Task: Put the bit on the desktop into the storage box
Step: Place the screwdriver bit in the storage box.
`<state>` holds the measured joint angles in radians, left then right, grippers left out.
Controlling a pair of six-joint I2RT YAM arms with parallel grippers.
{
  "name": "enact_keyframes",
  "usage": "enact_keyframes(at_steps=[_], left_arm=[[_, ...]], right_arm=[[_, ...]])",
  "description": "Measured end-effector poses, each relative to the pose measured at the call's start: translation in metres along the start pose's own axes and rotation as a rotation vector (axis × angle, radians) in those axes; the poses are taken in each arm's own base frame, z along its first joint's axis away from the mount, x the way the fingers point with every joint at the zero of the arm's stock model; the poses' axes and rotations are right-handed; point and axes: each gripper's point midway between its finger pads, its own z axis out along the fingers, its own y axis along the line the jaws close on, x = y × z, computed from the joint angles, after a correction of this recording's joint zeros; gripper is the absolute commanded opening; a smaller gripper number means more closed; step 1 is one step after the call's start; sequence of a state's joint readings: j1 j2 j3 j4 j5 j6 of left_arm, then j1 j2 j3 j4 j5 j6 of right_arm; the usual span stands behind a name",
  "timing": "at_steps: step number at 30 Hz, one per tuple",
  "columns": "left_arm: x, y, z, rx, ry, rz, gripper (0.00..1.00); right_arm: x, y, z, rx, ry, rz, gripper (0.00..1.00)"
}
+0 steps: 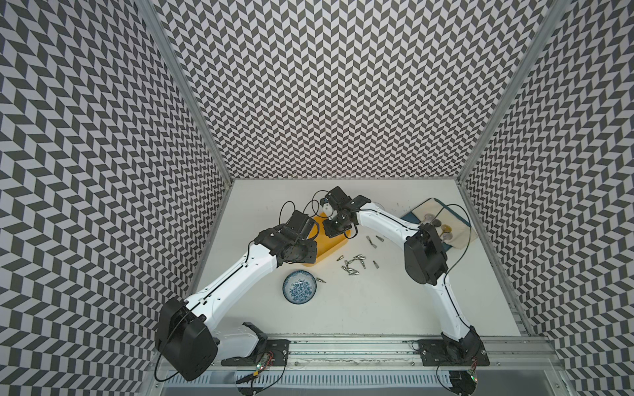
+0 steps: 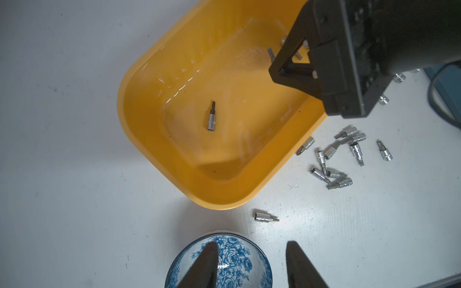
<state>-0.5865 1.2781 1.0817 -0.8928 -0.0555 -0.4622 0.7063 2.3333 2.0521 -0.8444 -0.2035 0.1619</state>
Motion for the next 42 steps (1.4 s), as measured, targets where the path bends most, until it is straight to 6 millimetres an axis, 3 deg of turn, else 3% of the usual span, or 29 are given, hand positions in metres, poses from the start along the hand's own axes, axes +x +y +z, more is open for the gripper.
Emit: enact_keyframes(at_steps=[13,14,16,20,30,36,38,42], left_arm=[[0.02,-0.01,0.005,0.012,0.037,0.015,0.48],[0.021,-0.011,0.005,0.013,0.039,0.017,0.48],[0.023,-0.015,0.005,0.018,0.041,0.022,0.47],[0.027,-0.021,0.004,0.026,0.047,0.042,0.47],[0.042,-0.037,0.006,0.045,0.075,0.087,0.48],[0.052,-0.048,0.014,0.046,0.107,0.115,0.48],[0.055,-0.051,0.017,0.045,0.118,0.123,0.48],[0.059,-0.054,0.019,0.044,0.129,0.131,0.48]], right_arm=[[0.019,-0.018,0.035,0.078,0.067,-0.014,0.0],[0.019,-0.018,0.035,0.083,0.066,-0.017,0.02],[0.017,-0.018,0.035,0.096,0.061,-0.023,0.17],[0.018,-0.017,0.035,0.114,0.059,-0.036,0.3],[0.007,-0.01,0.029,0.108,0.028,-0.033,0.4],[-0.011,-0.001,0.004,0.097,-0.035,-0.02,0.48],[-0.021,0.003,-0.017,0.1,-0.076,-0.016,0.51],[-0.041,0.007,-0.079,0.121,-0.196,-0.005,0.53]])
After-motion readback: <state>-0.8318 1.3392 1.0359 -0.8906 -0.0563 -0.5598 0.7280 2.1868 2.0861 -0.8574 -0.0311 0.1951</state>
